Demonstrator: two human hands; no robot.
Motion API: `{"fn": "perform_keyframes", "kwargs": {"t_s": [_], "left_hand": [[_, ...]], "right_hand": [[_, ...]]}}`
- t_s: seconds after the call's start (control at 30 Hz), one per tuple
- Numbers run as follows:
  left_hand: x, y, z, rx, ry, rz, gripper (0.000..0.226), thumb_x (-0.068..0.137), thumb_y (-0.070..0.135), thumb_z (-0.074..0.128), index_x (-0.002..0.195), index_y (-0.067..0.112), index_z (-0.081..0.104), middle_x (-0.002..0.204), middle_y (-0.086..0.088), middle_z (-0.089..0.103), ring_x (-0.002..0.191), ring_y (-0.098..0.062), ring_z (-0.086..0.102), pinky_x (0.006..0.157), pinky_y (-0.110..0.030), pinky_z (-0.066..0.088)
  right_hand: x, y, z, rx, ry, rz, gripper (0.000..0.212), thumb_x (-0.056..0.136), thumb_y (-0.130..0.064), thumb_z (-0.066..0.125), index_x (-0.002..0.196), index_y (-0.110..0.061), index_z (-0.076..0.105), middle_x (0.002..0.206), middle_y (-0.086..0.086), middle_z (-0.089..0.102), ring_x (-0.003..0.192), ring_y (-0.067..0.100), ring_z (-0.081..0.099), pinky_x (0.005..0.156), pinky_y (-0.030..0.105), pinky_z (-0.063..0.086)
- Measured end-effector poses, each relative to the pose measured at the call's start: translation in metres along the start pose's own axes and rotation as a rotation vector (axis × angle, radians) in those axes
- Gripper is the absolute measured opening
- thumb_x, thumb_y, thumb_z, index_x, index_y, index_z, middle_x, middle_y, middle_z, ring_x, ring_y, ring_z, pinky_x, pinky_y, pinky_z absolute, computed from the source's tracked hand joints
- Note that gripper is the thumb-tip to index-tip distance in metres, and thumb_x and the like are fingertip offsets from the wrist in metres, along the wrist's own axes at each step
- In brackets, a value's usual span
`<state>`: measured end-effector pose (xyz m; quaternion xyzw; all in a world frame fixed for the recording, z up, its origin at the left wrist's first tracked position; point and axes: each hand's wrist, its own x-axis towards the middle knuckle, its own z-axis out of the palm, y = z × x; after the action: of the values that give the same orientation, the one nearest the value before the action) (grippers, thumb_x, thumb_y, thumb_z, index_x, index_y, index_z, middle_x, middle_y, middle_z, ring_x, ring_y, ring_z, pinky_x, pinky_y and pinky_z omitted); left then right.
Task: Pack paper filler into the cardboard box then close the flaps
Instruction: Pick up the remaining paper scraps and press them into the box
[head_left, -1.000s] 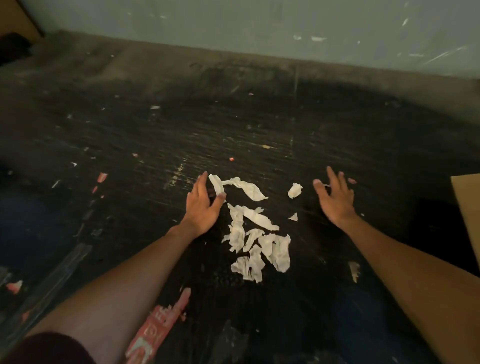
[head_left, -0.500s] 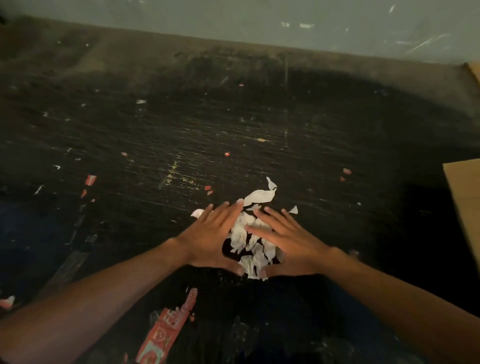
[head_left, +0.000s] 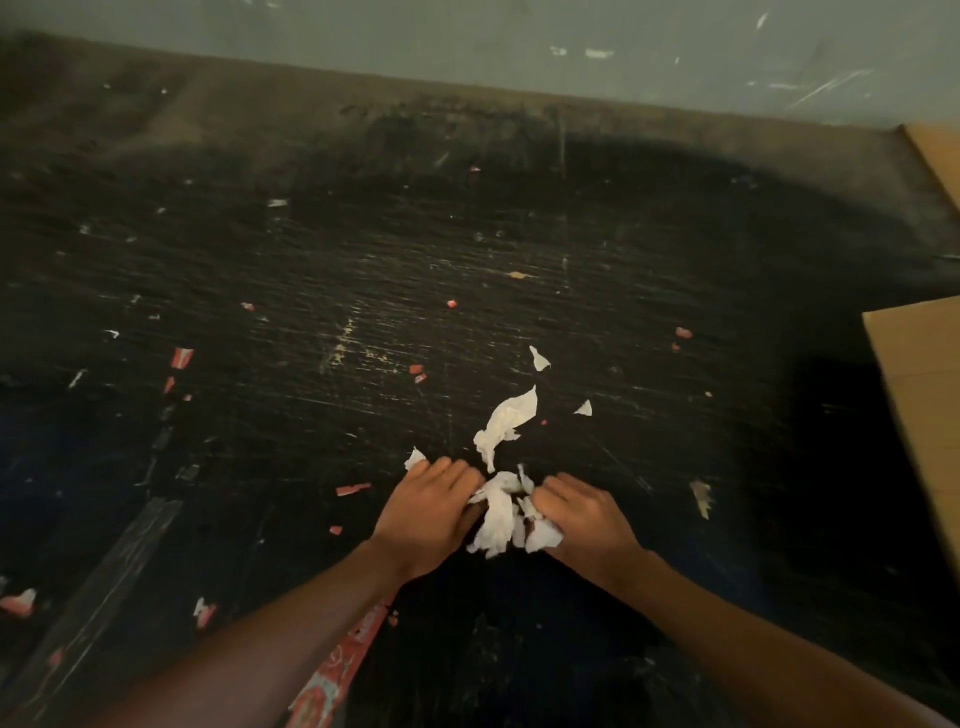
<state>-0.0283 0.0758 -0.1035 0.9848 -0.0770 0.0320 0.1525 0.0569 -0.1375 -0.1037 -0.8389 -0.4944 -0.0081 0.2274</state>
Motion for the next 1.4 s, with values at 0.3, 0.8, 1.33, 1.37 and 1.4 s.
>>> {"fn": "perform_keyframes", "kwargs": {"t_s": [0.3, 0.8, 1.33, 1.37, 1.4], "left_hand": [[0.042, -0.005, -0.022, -0.154, 0.082, -0.279, 0.069, 0.091, 0.064, 0.042, 0.145, 0.024, 0.028, 0.127, -0.003, 0.046, 0.11, -0.016, 0.05, 0.088, -0.034, 0.048], [0.125, -0.012, -0.001, 0.173, -0.07, -0.107, 0.048, 0.098, 0.058, 0.036, 0.13, 0.024, 0.047, 0.125, -0.005, 0.046, 0.111, -0.022, 0.047, 0.088, -0.039, 0.047], [0.173, -0.038, -0.029, 0.062, -0.131, -0.25, 0.032, 0.1, 0.044, 0.047, 0.106, 0.023, 0.071, 0.152, 0.007, 0.041, 0.133, -0.024, 0.042, 0.094, -0.046, 0.049], [0.173, -0.037, -0.026, 0.051, -0.123, -0.242, 0.03, 0.099, 0.042, 0.049, 0.107, 0.021, 0.07, 0.145, 0.005, 0.047, 0.128, -0.023, 0.047, 0.093, -0.044, 0.051], [0.172, -0.036, -0.022, 0.032, -0.088, -0.232, 0.029, 0.099, 0.039, 0.051, 0.108, 0.018, 0.069, 0.135, 0.003, 0.052, 0.119, -0.022, 0.053, 0.089, -0.041, 0.052]], "right_hand": [[0.022, 0.016, -0.039, 0.4, 0.334, 0.547, 0.031, 0.075, 0.002, 0.073, 0.065, -0.016, 0.05, 0.068, -0.005, 0.048, 0.061, 0.007, 0.046, 0.053, 0.017, 0.035], [0.033, 0.048, -0.062, 0.438, 0.392, 0.816, 0.016, 0.083, -0.005, 0.067, 0.073, -0.006, 0.055, 0.065, 0.007, 0.058, 0.053, 0.004, 0.05, 0.049, 0.024, 0.042], [0.053, 0.051, -0.058, -0.077, -0.391, 0.703, 0.062, 0.099, -0.038, 0.048, 0.152, -0.039, 0.015, 0.131, 0.007, 0.059, 0.108, 0.029, 0.062, 0.089, 0.043, 0.05], [0.052, 0.05, -0.056, -0.115, -0.387, 0.671, 0.054, 0.099, -0.038, 0.048, 0.147, -0.035, 0.024, 0.133, 0.006, 0.057, 0.109, 0.029, 0.061, 0.087, 0.043, 0.05], [0.051, 0.048, -0.054, -0.14, -0.377, 0.648, 0.045, 0.099, -0.038, 0.048, 0.14, -0.03, 0.031, 0.133, 0.006, 0.056, 0.109, 0.028, 0.061, 0.084, 0.042, 0.05]]}}
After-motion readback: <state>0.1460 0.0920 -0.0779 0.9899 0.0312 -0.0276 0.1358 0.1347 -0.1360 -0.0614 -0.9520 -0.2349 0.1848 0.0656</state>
